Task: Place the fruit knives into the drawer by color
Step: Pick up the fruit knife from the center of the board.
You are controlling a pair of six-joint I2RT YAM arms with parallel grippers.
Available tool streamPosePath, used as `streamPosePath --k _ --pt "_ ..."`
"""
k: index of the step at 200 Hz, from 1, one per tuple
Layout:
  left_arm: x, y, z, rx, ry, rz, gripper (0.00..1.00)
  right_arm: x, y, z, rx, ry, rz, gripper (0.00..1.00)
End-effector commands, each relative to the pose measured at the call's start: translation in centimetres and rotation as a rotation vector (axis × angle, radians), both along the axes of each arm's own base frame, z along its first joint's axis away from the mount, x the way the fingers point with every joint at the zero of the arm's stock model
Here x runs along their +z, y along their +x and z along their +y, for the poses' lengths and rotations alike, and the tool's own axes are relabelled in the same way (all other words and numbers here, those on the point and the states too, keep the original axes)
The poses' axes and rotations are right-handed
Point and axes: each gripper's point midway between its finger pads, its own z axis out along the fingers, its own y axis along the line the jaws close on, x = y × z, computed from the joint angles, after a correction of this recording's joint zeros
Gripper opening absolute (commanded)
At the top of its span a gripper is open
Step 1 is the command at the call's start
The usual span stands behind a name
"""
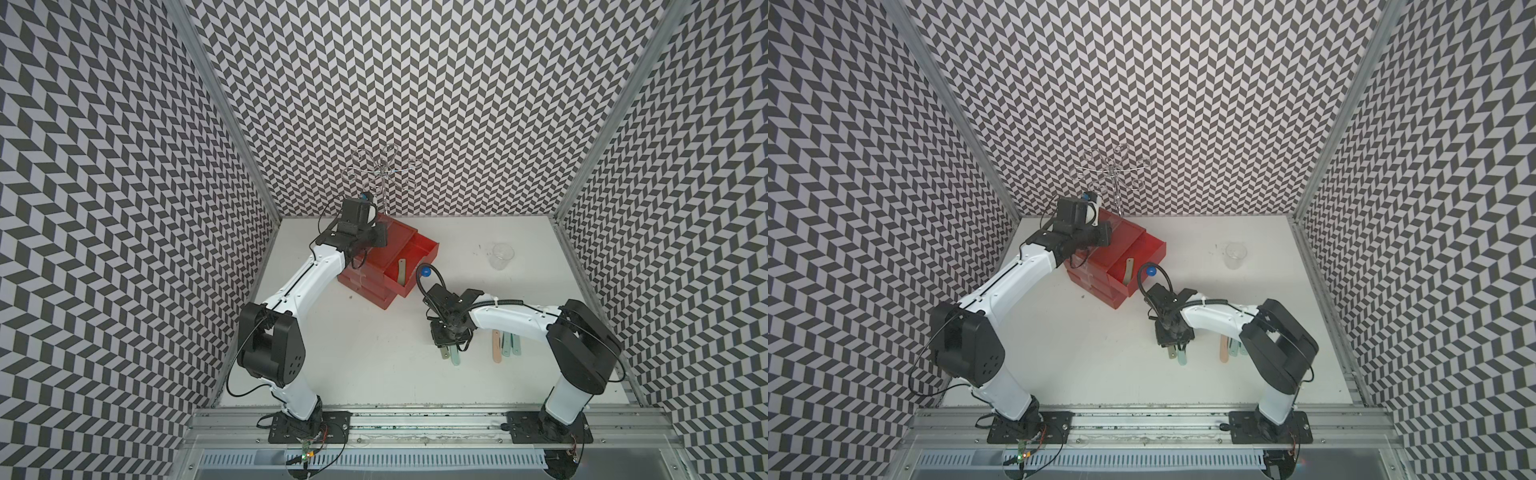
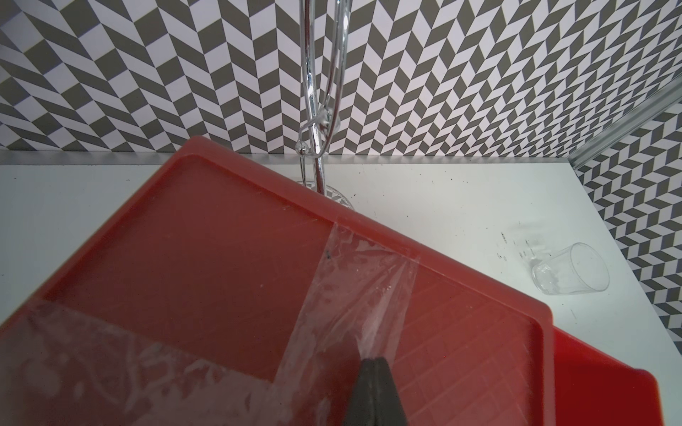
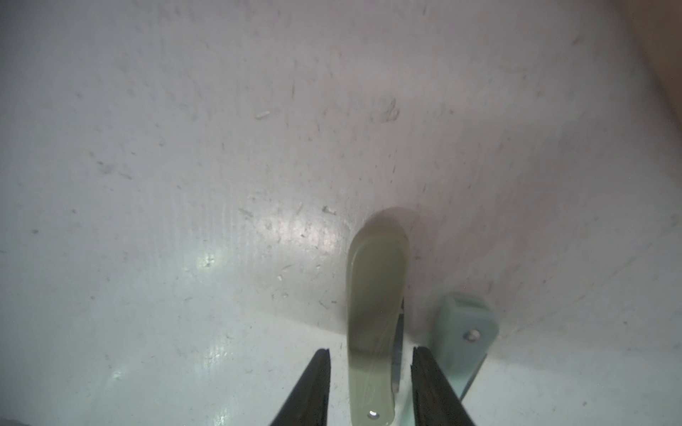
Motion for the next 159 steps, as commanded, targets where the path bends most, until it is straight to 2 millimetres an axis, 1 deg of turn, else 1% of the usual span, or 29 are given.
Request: streamPosePath --k 1,37,78,127,159 --pt "-8.9 -2.8 1.9 0.023 0.143 0.279 0.0 0.0 0.3 0.7 0.019 0.008 0.004 0.38" --pt "-8.8 -2.9 1.9 0.022 0.142 0.28 0.0 -0.8 0.0 0.8 0.027 0.003 0.036 0.36" --pt "-8.8 -2.8 1.9 0.022 0.142 0.279 0.0 -1.6 -0.5 0.4 0.034 -0.014 0.064 0.34" --pt "-8.9 -2.8 1.8 0.021 0.141 0.28 0.0 -2.8 -1.4 -0.9 0.037 -0.083 0.102 0.33" --pt "-8.8 -2.8 1.9 0.023 0.141 0.281 0.0 -2.7 -1.3 -1.6 0.027 -0.122 0.098 0.29"
